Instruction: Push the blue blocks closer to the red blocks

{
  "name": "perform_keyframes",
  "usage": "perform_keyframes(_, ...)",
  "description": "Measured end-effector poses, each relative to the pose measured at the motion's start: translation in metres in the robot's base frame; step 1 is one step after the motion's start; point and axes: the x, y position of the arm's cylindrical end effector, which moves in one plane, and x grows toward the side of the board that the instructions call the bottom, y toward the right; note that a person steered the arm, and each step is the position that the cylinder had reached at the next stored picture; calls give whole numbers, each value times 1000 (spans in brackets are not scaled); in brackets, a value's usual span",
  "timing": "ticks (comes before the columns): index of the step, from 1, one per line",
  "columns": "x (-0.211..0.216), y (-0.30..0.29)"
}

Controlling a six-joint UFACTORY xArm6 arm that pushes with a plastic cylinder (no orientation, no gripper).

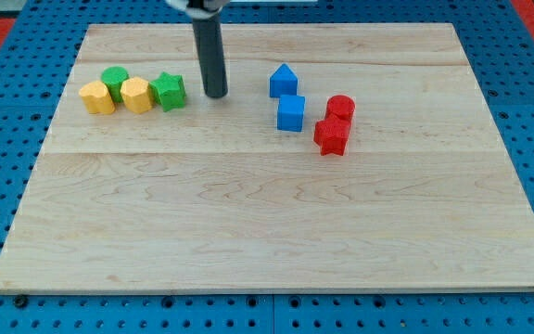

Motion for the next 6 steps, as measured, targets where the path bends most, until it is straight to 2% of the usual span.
perform_keyframes(1, -52, 24)
perform_keyframes(2, -19, 81)
perform_keyframes(3, 68, 97)
perform_keyframes(5, 25, 68)
perform_keyframes(6, 25, 68)
